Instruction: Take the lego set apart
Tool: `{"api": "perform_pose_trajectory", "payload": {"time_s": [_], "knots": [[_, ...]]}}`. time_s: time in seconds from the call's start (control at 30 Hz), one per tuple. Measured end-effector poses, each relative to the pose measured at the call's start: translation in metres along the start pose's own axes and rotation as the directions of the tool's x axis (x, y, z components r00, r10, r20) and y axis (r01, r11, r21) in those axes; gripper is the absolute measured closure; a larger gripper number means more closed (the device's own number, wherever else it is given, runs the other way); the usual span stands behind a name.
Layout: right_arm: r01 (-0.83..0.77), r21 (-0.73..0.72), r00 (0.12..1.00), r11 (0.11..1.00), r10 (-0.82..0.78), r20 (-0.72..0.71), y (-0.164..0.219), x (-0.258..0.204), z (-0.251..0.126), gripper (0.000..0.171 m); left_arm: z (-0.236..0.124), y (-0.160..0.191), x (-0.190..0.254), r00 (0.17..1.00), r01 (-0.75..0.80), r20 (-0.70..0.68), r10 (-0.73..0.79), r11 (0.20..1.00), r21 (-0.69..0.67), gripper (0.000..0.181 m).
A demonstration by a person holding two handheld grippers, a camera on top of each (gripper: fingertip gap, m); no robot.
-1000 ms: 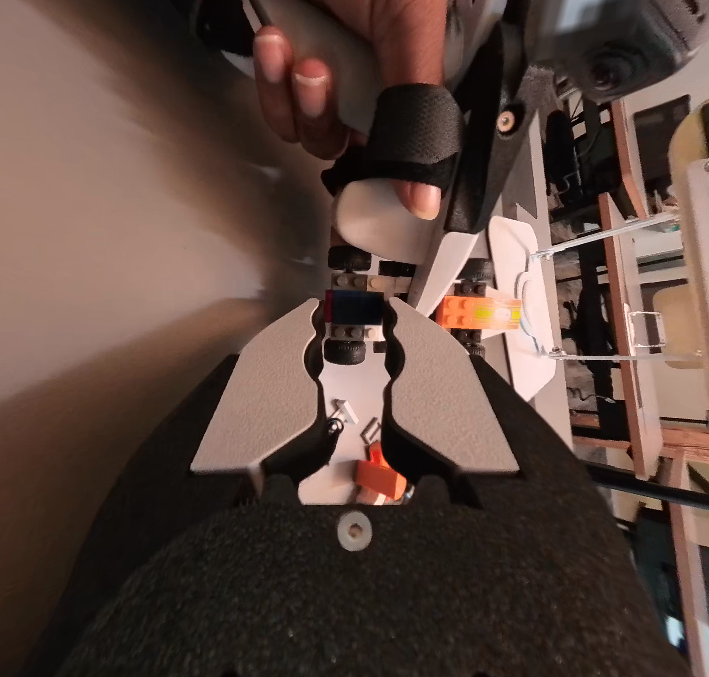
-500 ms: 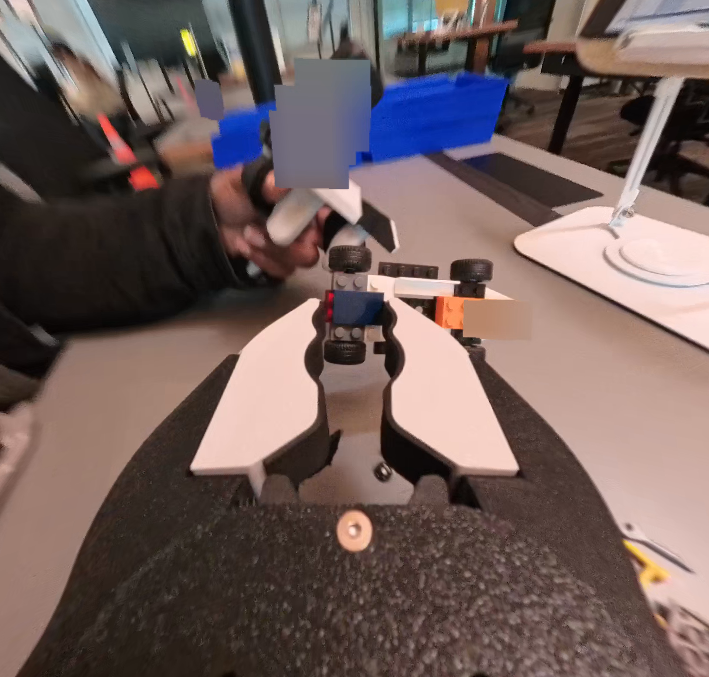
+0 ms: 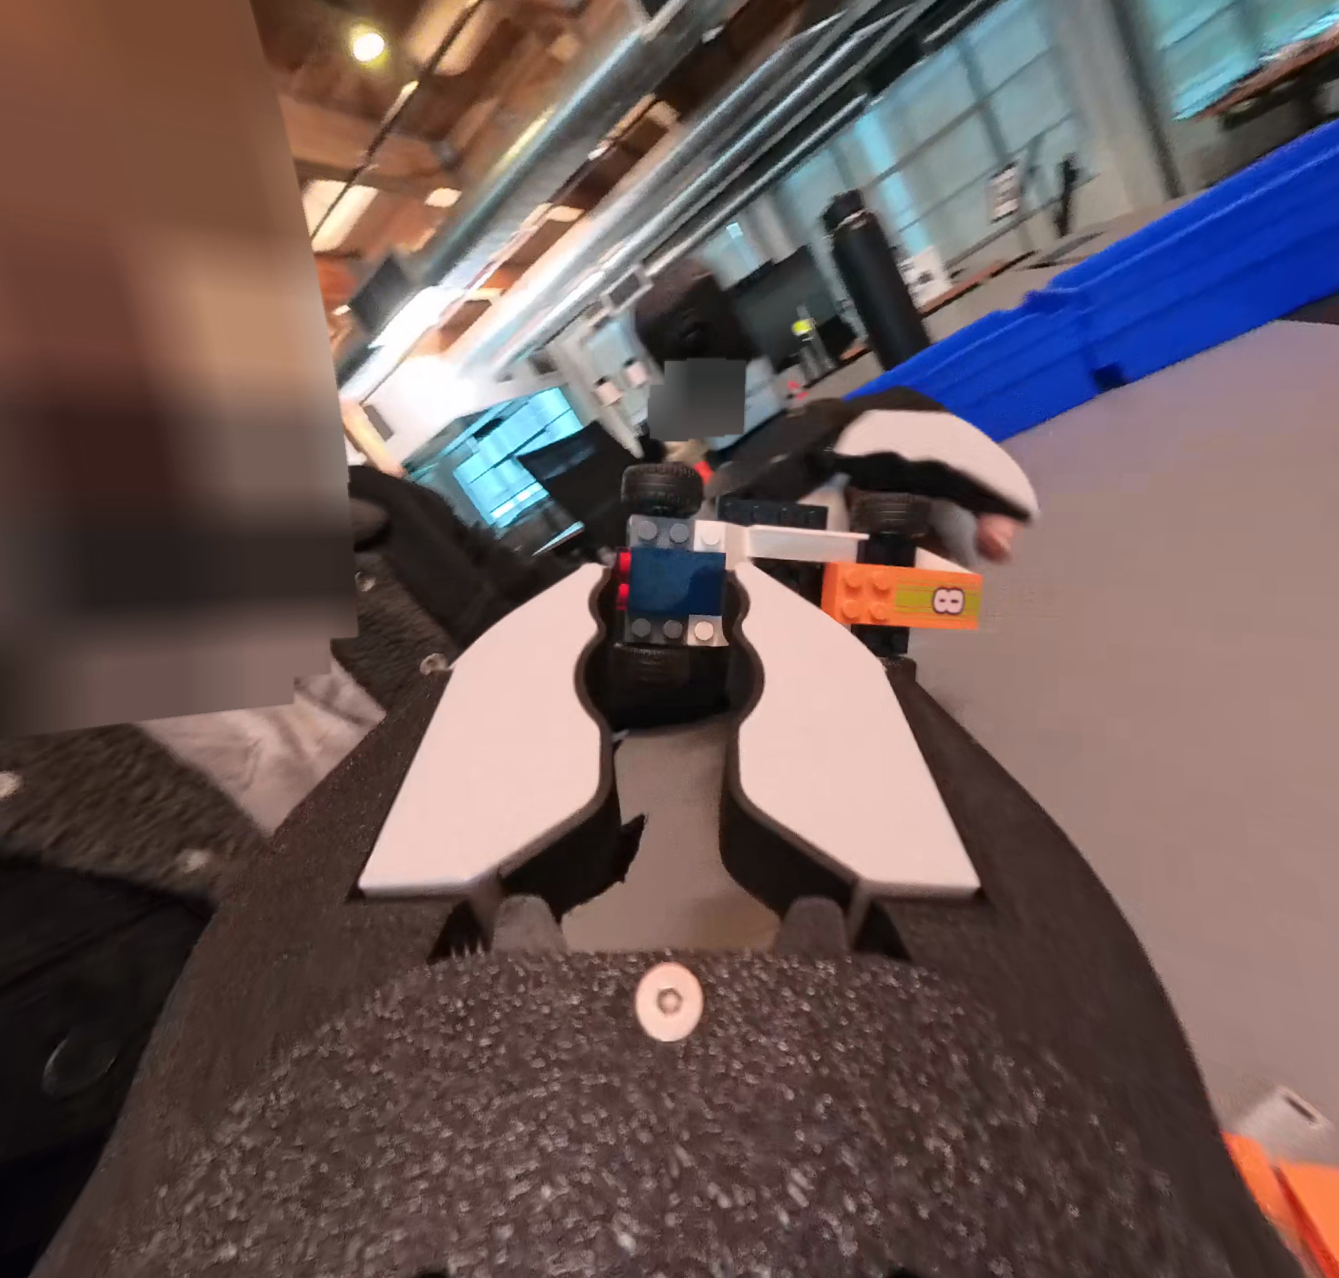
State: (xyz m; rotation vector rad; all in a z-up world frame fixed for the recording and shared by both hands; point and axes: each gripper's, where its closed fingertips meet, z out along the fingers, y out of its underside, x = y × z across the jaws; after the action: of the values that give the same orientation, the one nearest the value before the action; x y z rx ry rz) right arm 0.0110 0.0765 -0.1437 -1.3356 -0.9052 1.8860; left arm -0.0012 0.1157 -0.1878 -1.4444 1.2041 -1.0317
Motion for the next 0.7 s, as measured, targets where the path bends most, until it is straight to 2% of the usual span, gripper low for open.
{"api": "perform_pose_trajectory", "payload": {"time_s": [0.07, 0.13, 0.2, 0.27, 0.33, 0.37, 0.4, 0.43, 0.53, 0.63, 0.7], "knots": [[0.014, -0.017, 0.992, 1.0, -0.012, 0.122, 0.004, -0.019, -0.001, 0.143, -0.004, -0.005, 0.018, 0.959, 0.198, -0.218, -0.18, 0.978, 0.066, 0.112], [0.031, -0.005, 0.977, 0.999, -0.03, 0.21, 0.004, -0.035, -0.001, 0.143, -0.009, -0.015, 0.03, 0.882, 0.339, -0.381, -0.276, 0.935, 0.106, 0.118], [0.042, -0.015, 0.96, 0.999, -0.036, 0.278, 0.006, -0.047, 0.0, 0.143, -0.012, -0.025, 0.047, 0.833, 0.372, -0.484, -0.27, 0.919, 0.128, 0.122], [0.043, -0.023, 0.95, 0.999, -0.034, 0.31, 0.01, -0.052, 0.002, 0.143, -0.011, -0.029, 0.061, 0.816, 0.357, -0.528, -0.236, 0.924, 0.138, 0.127], [0.032, -0.023, 0.949, 0.999, -0.023, 0.313, 0.011, -0.05, 0.004, 0.143, -0.01, -0.03, 0.071, 0.792, 0.356, -0.568, -0.224, 0.925, 0.131, 0.152], [0.026, -0.019, 0.95, 0.999, -0.019, 0.31, 0.01, -0.048, 0.004, 0.143, -0.012, -0.032, 0.074, 0.781, 0.356, -0.586, -0.213, 0.924, 0.138, 0.157], [0.022, -0.001, 0.955, 1.0, -0.021, 0.297, 0.007, -0.046, 0.001, 0.144, -0.014, -0.033, 0.072, 0.777, 0.366, -0.592, -0.215, 0.919, 0.146, 0.161], [0.025, 0.033, 0.964, 0.999, -0.032, 0.263, 0.001, -0.04, -0.003, 0.152, -0.015, -0.036, 0.066, 0.78, 0.392, -0.578, -0.239, 0.907, 0.153, 0.164], [0.066, 0.09, 0.995, 0.994, -0.072, 0.062, -0.01, -0.01, -0.019, 0.164, -0.017, -0.033, 0.042, 0.793, 0.449, -0.51, -0.332, 0.885, 0.123, 0.164], [0.14, 0.051, 0.983, 0.989, -0.133, -0.127, -0.012, 0.012, -0.026, 0.158, -0.017, -0.02, 0.023, 0.855, 0.405, -0.388, -0.345, 0.911, 0.082, 0.164], [0.22, -0.044, 0.937, 0.975, -0.223, -0.269, -0.008, 0.028, -0.026, 0.157, -0.014, -0.008, 0.009, 0.901, 0.358, -0.276, -0.335, 0.933, 0.034, 0.164]]}}
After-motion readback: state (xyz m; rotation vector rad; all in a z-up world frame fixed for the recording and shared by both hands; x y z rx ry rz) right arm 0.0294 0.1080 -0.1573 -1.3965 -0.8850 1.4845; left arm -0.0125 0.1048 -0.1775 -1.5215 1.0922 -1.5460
